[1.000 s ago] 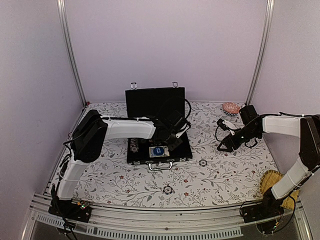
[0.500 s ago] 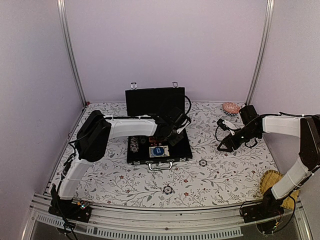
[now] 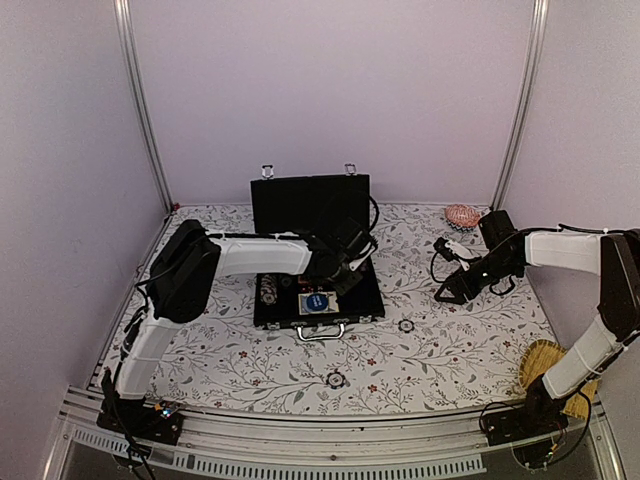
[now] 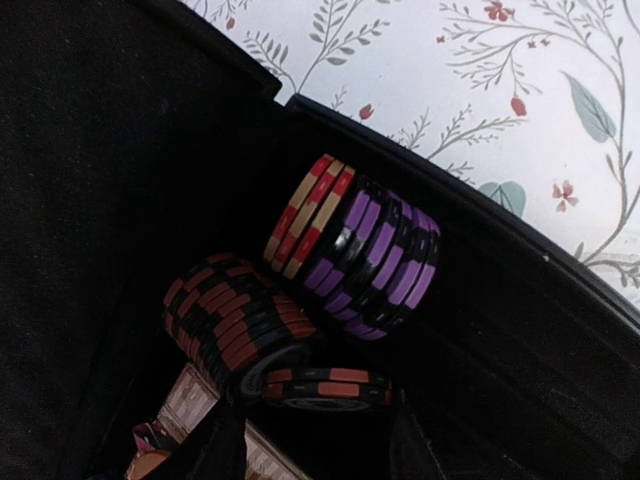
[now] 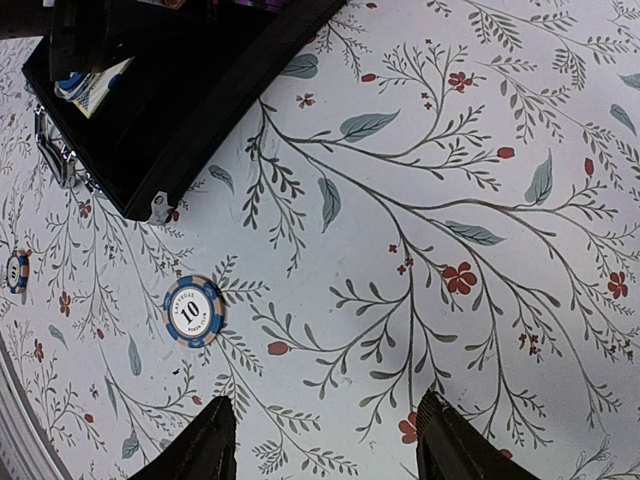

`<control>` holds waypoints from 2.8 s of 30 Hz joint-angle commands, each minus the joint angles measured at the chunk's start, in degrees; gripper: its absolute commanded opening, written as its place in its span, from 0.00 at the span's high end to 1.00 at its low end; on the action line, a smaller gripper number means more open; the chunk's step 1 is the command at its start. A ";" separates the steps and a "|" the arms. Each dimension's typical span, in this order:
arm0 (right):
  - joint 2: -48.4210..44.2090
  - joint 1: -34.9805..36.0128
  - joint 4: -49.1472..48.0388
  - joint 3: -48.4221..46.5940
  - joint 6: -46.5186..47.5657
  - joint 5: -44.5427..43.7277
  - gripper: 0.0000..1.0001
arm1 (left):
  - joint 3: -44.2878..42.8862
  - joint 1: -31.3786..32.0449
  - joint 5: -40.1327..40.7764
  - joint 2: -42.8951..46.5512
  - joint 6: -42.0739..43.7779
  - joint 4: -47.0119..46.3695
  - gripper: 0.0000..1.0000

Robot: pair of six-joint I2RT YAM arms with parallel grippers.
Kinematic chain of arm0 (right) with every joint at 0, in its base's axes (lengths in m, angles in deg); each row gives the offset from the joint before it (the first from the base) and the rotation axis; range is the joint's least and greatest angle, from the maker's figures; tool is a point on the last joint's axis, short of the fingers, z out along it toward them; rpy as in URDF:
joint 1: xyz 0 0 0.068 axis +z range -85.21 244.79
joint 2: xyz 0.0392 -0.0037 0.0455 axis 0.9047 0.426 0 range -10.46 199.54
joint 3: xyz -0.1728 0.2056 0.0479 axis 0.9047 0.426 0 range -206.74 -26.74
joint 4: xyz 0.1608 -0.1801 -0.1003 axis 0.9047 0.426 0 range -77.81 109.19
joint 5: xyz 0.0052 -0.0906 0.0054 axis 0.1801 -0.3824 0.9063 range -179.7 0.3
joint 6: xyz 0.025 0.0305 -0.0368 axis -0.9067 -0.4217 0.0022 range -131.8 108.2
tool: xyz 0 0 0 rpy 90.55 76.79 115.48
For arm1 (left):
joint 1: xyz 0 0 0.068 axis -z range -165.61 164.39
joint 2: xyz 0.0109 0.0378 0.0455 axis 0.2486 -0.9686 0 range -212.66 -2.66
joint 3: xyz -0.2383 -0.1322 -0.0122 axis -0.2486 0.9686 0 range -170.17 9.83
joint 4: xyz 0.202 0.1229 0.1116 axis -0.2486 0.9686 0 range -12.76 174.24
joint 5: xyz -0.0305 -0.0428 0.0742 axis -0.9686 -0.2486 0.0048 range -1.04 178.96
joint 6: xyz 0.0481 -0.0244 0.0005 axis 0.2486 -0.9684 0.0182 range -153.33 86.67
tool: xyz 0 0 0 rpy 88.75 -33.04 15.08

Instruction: Pack up texas hold em set

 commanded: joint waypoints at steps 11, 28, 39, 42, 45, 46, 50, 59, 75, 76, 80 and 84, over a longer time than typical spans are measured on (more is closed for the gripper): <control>0.33 -0.12 0.32 -0.82 0.50 0.18 0.37 | 0.04 -2.99 0.76 1.39 0.12 0.47 0.49; 0.42 -0.12 0.37 -0.83 0.43 0.44 0.37 | -5.41 -5.66 -5.92 -1.36 -0.42 3.37 0.48; 0.41 -0.12 0.46 -0.77 0.49 0.61 0.37 | -4.25 -5.59 -8.78 1.90 0.39 5.21 0.48; 0.47 -0.12 0.47 -0.78 0.54 0.70 0.37 | -1.93 -5.44 -10.11 5.47 0.32 5.70 0.47; 0.42 -0.12 0.46 -0.89 0.54 0.83 0.37 | 1.24 -5.24 -12.15 10.63 -0.42 5.76 0.47; 0.42 -0.12 0.47 -0.91 0.51 0.94 0.37 | 2.41 -5.10 -12.85 12.55 -1.10 5.75 0.47; 0.44 -0.14 0.55 -0.96 0.51 1.18 0.37 | 7.26 -4.25 -15.59 20.25 -3.22 5.76 0.47; -0.01 -0.12 1.55 -1.56 1.01 1.88 0.37 | 21.77 -0.48 -19.82 37.27 -9.12 5.57 0.48; 2.26 3.39 3.27 -4.14 2.50 1.78 0.39 | 32.84 11.13 -31.17 39.57 -9.95 19.43 0.51; 2.26 3.40 3.21 -3.96 2.49 1.84 0.39 | 31.73 12.37 -31.16 37.30 -9.59 21.00 0.51; 1.46 3.45 3.02 -3.42 2.57 2.01 0.39 | 27.46 15.56 -29.78 30.76 -8.23 25.71 0.51; 0.50 3.40 2.93 -2.52 2.60 2.33 0.39 | 24.72 17.11 -27.70 26.53 -7.15 27.29 0.50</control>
